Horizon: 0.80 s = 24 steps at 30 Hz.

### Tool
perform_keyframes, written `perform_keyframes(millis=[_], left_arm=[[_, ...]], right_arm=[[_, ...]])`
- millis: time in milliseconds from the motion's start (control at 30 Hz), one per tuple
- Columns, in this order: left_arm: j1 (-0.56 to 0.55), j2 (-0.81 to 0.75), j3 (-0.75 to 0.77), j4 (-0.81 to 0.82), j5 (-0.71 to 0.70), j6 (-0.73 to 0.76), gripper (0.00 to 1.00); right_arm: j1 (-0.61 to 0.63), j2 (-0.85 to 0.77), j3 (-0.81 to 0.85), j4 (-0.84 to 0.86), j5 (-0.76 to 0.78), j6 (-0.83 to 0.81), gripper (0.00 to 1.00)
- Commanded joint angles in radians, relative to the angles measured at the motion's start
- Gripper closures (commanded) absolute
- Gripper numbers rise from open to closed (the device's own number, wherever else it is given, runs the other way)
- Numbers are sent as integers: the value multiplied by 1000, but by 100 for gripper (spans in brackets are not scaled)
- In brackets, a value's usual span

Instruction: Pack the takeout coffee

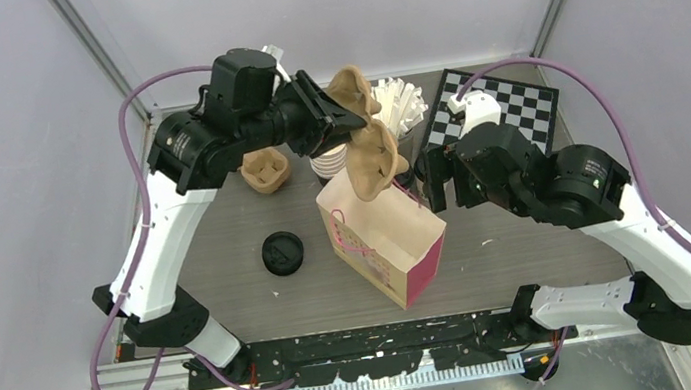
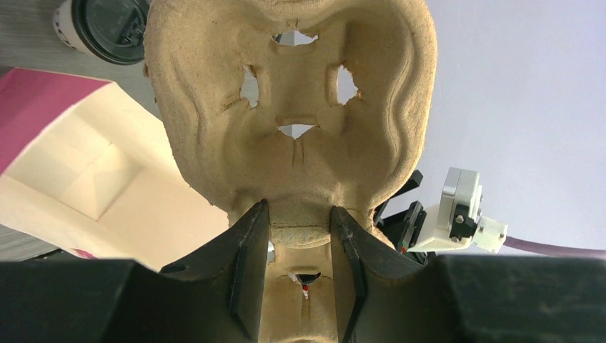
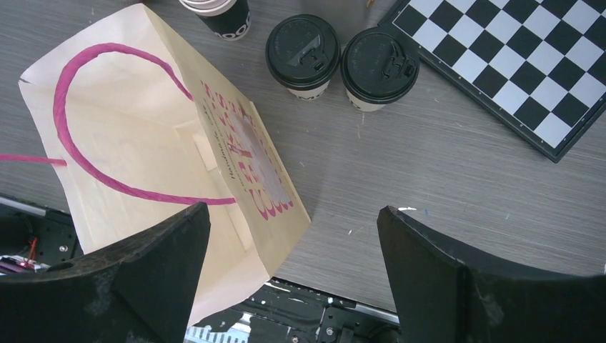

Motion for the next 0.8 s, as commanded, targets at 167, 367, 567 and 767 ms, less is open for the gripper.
perform_keyframes(millis=[167, 367, 567, 767], left_arm=[[-92, 19, 16, 140, -25, -58, 75], [-127, 12, -1, 77, -80, -63, 76], [-127, -98, -135, 126, -183, -81, 77], [-127, -106, -101, 89, -206, -76, 78]], right_arm=[[4, -41, 5, 6, 79, 49, 9], [4, -62, -18, 44, 66, 56, 9], [4, -138, -108, 219, -107, -25, 9], [3, -207, -185, 338, -232, -122, 10]])
